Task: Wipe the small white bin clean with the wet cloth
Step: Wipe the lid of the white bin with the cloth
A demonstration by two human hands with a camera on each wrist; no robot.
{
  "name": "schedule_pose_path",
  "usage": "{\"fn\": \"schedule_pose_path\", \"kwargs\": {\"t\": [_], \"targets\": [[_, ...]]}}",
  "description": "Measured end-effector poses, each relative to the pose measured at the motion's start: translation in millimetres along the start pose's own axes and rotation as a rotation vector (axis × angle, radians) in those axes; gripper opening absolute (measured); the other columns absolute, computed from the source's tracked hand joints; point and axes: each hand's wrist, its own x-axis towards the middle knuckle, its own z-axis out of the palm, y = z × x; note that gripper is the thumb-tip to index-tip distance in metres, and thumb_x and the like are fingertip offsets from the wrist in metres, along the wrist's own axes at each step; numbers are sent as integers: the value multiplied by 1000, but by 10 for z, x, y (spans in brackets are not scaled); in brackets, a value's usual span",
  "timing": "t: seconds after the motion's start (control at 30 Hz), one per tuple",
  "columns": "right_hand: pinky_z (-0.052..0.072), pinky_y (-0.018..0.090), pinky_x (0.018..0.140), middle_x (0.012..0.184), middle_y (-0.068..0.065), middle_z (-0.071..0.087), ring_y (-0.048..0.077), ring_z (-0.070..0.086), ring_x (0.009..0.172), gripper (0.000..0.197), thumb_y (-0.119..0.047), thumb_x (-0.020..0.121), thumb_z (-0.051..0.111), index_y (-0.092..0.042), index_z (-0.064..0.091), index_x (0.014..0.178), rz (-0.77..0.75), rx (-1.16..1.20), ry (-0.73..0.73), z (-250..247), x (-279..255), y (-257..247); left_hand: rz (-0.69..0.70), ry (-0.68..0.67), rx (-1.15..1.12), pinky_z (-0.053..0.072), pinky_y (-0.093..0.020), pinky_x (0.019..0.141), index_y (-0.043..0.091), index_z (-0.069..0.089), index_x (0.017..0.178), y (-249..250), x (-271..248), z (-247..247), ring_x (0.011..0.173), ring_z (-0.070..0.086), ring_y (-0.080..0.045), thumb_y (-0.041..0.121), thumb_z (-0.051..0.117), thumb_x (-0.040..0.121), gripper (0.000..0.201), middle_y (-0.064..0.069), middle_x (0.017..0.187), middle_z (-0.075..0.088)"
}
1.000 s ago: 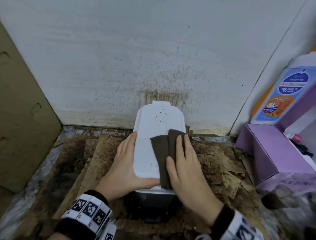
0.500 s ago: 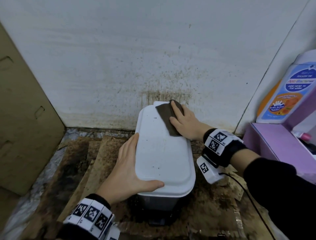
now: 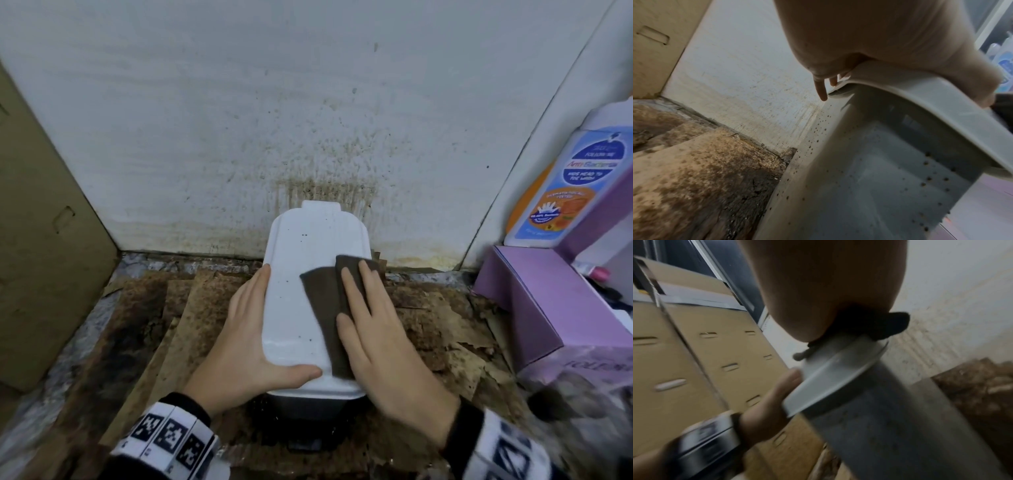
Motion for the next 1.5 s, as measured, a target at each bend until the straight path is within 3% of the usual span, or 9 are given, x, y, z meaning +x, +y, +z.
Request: {"fn": "schedule_pose_path", "kwargs": {"t": [0.17, 0.4, 0.6, 0.83, 1.0, 1.17, 1.23, 1.33, 1.5], "targets": [[-8, 27, 127, 164, -17, -37, 1, -36, 149, 63, -44, 111, 18, -33, -19, 161, 21, -42, -31, 5, -75, -53, -7, 4, -42, 13, -36, 123, 41, -11, 159, -9, 5, 12, 152, -9, 6, 76, 84, 52, 148, 31, 163, -8], [-1, 39, 130, 172, 5, -20, 23, -16, 160, 67, -36, 112, 29, -16, -6, 165, 48, 31, -115, -299, 1013, 308, -10, -14, -68, 17, -40, 124, 44, -14, 158, 12, -1, -3, 152, -8, 7, 70, 87, 55, 146, 36, 161, -11], [2, 35, 127, 173, 6, -8, 23, -3, 161, 67, -42, 111, 29, -17, -2, 166, 84, -1, -140, -432, 1517, 379, -9, -22, -94, 16, -44, 124, 46, -11, 158, 16, 12, -29, 152, -6, 6, 72, 86, 55, 143, 34, 162, -8], [-2, 43, 130, 171, 12, -18, 28, -16, 159, 64, -34, 113, 24, -12, -7, 164, 95, -68, -124, -328, 1126, 205, -3, -13, -76, 17, -45, 124, 41, -8, 160, 15, 14, -21, 153, -3, 2, 74, 85, 53, 145, 29, 164, -2], [2, 41, 131, 171, 1, -25, 17, -23, 158, 66, -47, 107, 9, -21, -12, 164, 11, -84, -43, -91, 311, 102, -4, -7, -55, 16, -42, 125, 39, -9, 160, 4, 2, 0, 153, -5, 4, 78, 82, 52, 146, 30, 164, -6], [-13, 19, 119, 157, -20, -47, -2, -42, 145, 60, -50, 107, 2, -39, -31, 156, 149, -45, -57, 62, -325, -275, 0, 13, -76, 22, -48, 125, 39, -5, 160, 26, 0, 8, 154, -1, 0, 74, 85, 54, 144, 26, 166, 0], [-8, 24, 125, 162, -11, -41, 7, -37, 151, 62, -47, 105, 3, -33, -23, 160, 113, -134, -12, 98, -344, -288, -1, 14, -76, 22, -48, 125, 39, -4, 160, 31, 10, 12, 154, 0, 0, 70, 87, 55, 143, 26, 166, 1], [14, 48, 130, 171, 14, -9, 32, -4, 161, 60, -31, 109, 19, -6, 8, 162, -4, -277, 93, 45, -88, -142, 1, 5, -61, 16, -39, 125, 37, -7, 160, 15, 6, 12, 153, -4, 4, 70, 87, 54, 146, 27, 165, -2], [-5, 38, 129, 171, 11, -20, 25, -18, 159, 64, -36, 113, 22, -12, -7, 164, 82, -123, -117, -266, 819, 138, 0, -9, -58, 15, -38, 123, 40, -9, 159, 3, -1, 0, 153, -6, 4, 74, 84, 54, 145, 30, 164, -5]]}}
